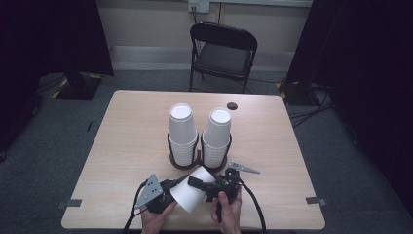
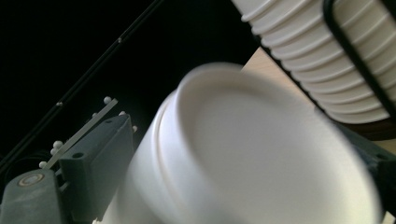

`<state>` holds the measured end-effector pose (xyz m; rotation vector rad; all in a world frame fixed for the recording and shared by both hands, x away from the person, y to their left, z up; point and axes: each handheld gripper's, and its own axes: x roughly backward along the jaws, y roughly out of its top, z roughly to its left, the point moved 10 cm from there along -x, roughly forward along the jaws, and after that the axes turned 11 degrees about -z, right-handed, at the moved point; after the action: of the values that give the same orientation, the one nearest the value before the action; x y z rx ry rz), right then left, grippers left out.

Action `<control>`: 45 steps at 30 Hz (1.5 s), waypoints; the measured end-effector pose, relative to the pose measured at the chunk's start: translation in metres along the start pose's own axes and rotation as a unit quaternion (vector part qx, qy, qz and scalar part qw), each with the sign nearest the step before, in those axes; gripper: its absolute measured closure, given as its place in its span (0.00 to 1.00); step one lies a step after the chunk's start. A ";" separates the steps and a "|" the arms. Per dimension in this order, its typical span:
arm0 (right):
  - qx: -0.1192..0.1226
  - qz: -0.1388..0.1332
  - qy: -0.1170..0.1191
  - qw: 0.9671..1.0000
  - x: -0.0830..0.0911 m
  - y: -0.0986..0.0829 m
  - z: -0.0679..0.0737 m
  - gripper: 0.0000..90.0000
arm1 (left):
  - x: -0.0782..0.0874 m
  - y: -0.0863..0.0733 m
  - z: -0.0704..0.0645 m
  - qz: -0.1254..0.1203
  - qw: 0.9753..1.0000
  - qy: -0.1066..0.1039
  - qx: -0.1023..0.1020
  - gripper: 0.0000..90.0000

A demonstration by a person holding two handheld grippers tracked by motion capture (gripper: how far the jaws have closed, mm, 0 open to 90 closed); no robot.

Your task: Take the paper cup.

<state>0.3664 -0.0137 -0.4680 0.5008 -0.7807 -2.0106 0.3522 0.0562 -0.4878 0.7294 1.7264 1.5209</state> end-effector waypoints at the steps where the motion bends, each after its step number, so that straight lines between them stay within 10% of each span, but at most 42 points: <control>1: 0.014 -0.008 -0.014 1.000 0.003 0.004 -0.004 0.13 | 0.001 -0.003 0.001 0.008 1.000 -0.004 0.007 0.96; 14: 0.101 -0.041 -0.021 0.994 0.015 0.018 -0.008 0.13 | 0.001 -0.004 0.006 0.039 0.998 -0.013 0.038 0.96; 23: 0.138 -0.047 -0.014 0.989 0.023 0.022 -0.006 0.13 | 0.007 -0.008 0.014 0.066 0.997 -0.011 0.024 0.96; 28: 0.187 -0.044 -0.027 0.981 0.027 0.021 -0.009 0.14 | 0.012 -0.006 0.023 0.070 0.997 -0.002 0.042 0.96; 29: 0.235 -0.038 -0.041 0.970 0.028 0.019 -0.011 0.14 | 0.014 -0.004 0.026 0.072 0.996 0.002 0.044 0.96; 30: 0.235 -0.038 -0.041 0.970 0.028 0.019 -0.011 0.14 | 0.014 -0.004 0.026 0.072 0.996 0.002 0.044 0.96; 31: 0.280 -0.044 -0.048 0.958 0.029 0.018 -0.010 0.14 | 0.015 -0.002 0.029 0.081 0.996 0.005 0.036 0.96; 32: 0.280 -0.044 -0.048 0.958 0.029 0.018 -0.010 0.14 | 0.015 -0.002 0.029 0.081 0.996 0.005 0.036 0.96; 33: 0.320 -0.046 -0.058 0.945 0.030 0.018 -0.011 0.14 | 0.016 -0.001 0.032 0.085 0.995 0.010 0.041 0.96; 34: 0.320 -0.046 -0.058 0.945 0.030 0.018 -0.011 0.14 | 0.016 -0.001 0.032 0.085 0.995 0.010 0.041 0.96; 35: 0.348 -0.047 -0.068 0.934 0.031 0.016 -0.014 0.14 | 0.016 0.000 0.034 0.088 0.995 0.014 0.039 0.96; 36: 0.348 -0.047 -0.068 0.934 0.031 0.016 -0.014 0.14 | 0.017 0.000 0.035 0.091 0.995 0.015 0.038 0.96; 38: 0.375 -0.047 -0.088 0.922 0.032 0.014 -0.018 0.13 | 0.016 0.002 0.036 0.094 0.995 0.017 0.042 0.96; 41: 0.383 -0.026 -0.083 0.920 0.033 0.005 -0.022 0.15 | 0.013 0.005 0.036 0.105 0.994 0.009 0.042 0.96; 45: 0.436 0.043 -0.107 0.893 0.033 -0.010 -0.031 0.17 | 0.011 0.011 0.040 0.113 0.992 0.008 0.056 0.96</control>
<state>0.3623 -0.0485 -0.4992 0.7269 -1.8258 -1.5571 0.3779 0.0900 -0.4801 1.0018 1.8012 1.5913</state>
